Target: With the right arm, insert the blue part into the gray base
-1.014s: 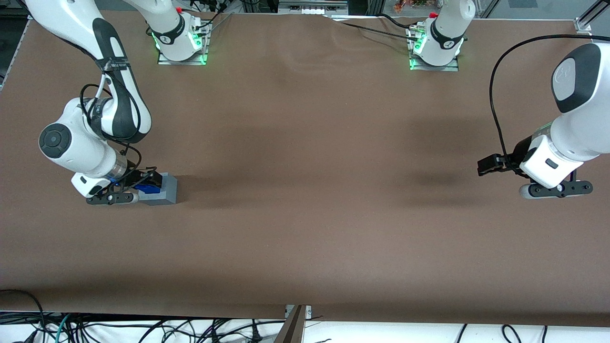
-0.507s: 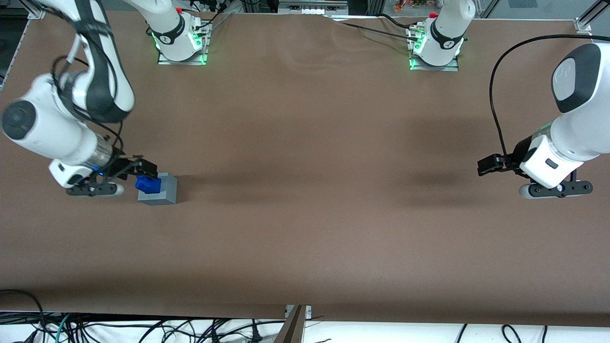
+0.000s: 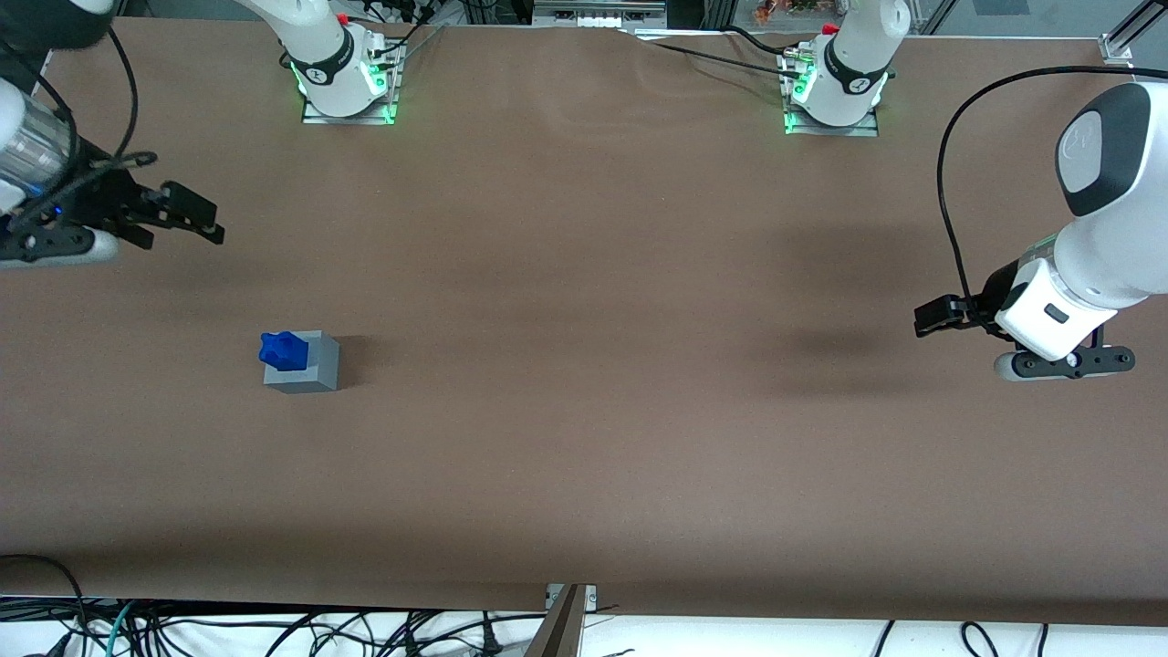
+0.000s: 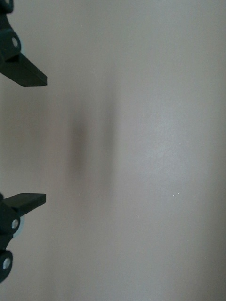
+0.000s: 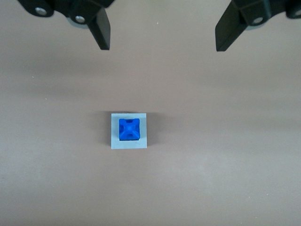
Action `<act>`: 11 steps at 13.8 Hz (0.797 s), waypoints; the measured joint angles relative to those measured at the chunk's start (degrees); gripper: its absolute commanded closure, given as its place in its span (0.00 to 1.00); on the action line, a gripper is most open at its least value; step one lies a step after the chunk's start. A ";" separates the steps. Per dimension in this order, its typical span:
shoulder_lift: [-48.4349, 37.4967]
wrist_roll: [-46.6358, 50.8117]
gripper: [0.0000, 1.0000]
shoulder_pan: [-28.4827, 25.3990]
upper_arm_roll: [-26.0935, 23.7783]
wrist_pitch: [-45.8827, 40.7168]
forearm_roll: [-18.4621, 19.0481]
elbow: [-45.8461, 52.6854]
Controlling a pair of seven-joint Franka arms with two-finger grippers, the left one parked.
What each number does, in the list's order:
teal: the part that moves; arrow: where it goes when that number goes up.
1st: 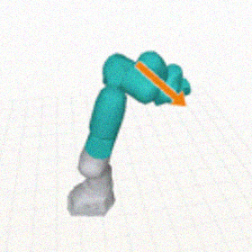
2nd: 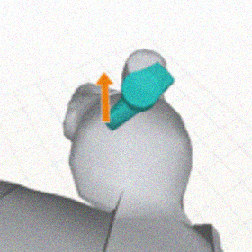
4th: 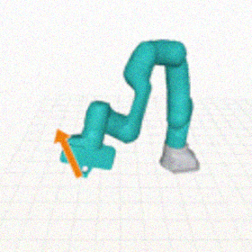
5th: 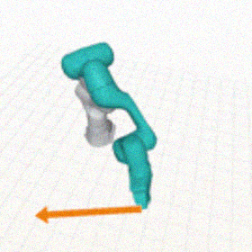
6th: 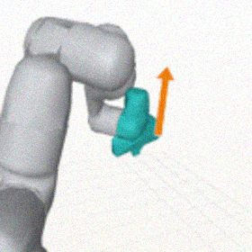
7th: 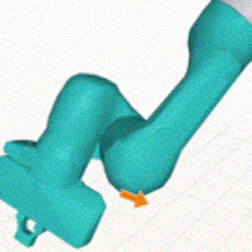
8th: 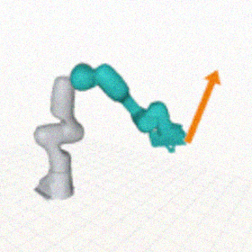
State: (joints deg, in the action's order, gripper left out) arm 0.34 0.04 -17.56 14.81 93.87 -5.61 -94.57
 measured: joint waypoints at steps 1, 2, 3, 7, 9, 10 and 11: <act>0.08 0.00 0.01 0.00 0.00 -0.34 0.08 0.47; 0.22 0.00 0.01 0.00 0.00 -0.39 0.41 0.55; 0.42 -0.01 0.01 0.00 0.00 -0.44 1.20 0.55; 0.79 -0.18 0.01 0.03 0.01 -1.02 3.48 0.57; 0.81 -0.22 0.01 0.03 0.01 -1.03 3.63 0.73; 0.84 -0.23 0.01 0.03 0.01 -1.03 3.67 1.05; 0.86 -0.23 0.01 0.03 0.00 -1.03 3.70 1.44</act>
